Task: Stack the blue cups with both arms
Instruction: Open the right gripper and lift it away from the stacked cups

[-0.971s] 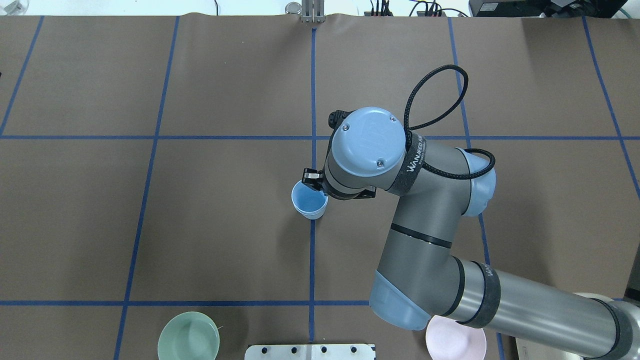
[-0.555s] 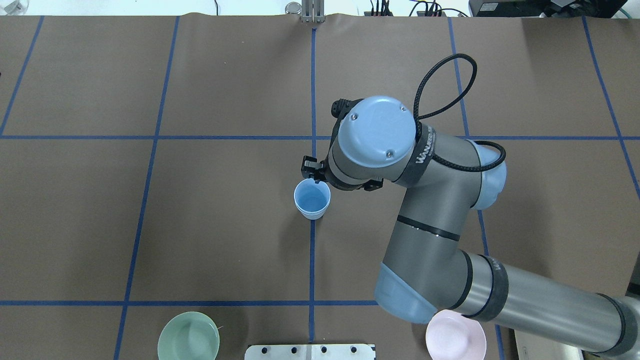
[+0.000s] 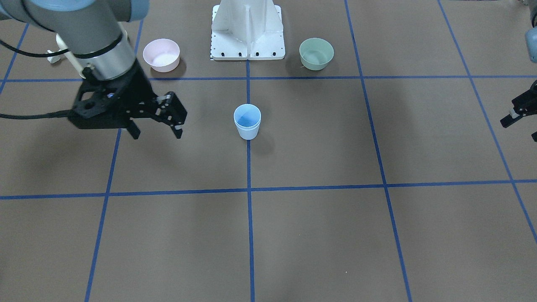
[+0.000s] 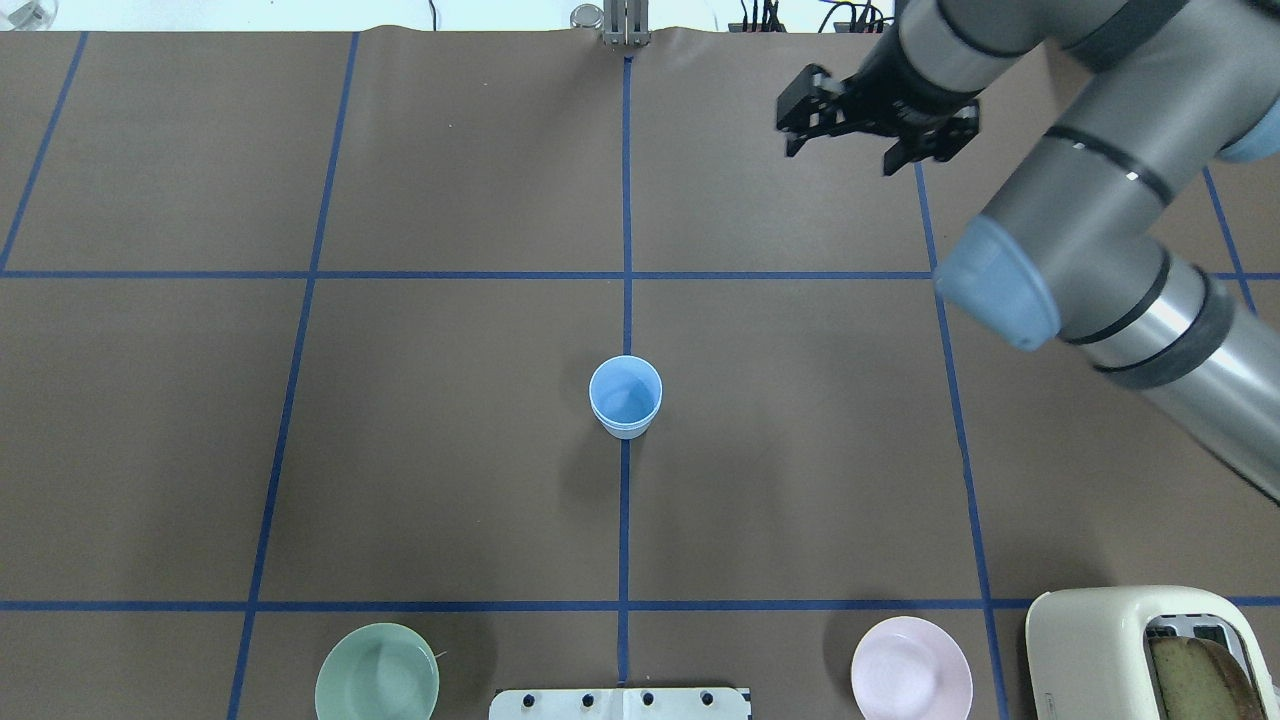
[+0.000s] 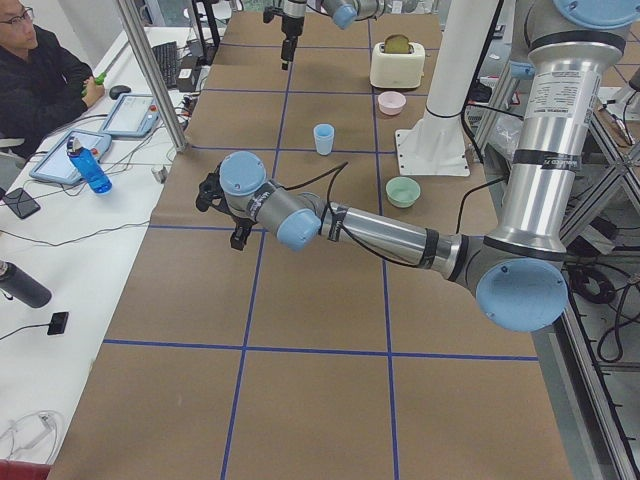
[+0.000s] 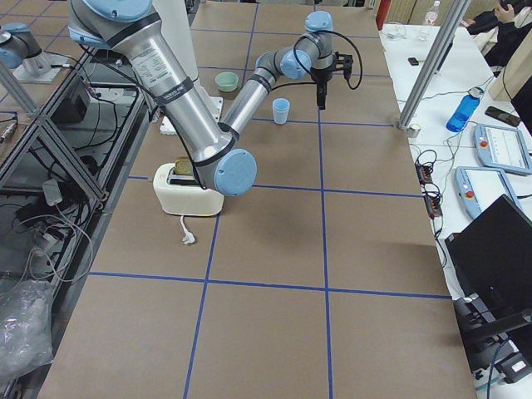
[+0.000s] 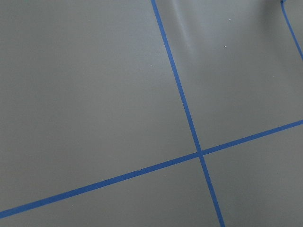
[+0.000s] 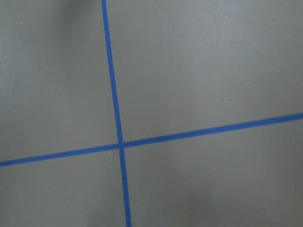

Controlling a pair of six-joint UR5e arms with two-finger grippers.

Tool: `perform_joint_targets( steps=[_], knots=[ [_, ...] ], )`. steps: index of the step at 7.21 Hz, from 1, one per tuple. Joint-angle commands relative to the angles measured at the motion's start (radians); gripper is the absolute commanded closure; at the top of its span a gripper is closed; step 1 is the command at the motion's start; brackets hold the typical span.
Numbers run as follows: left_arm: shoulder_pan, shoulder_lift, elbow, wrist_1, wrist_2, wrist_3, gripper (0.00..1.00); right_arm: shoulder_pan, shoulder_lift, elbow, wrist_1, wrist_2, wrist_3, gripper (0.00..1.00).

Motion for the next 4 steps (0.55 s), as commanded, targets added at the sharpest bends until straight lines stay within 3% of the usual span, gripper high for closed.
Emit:
perform_joint_targets(
  steps=[1, 3, 4],
  knots=[
    [-0.064, 0.000, 0.071, -0.001, -0.005, 0.067, 0.02, 0.228, -0.131, -0.012, -0.001, 0.140, -0.308, 0.00],
    [-0.116, -0.006, 0.140, -0.001, -0.004, 0.140, 0.02, 0.417, -0.295, -0.024, -0.007, 0.258, -0.613, 0.00],
    [-0.139, -0.003, 0.153, 0.000, -0.013, 0.170, 0.02, 0.474, -0.359, -0.021, -0.004, 0.263, -0.704, 0.00]
  ],
)
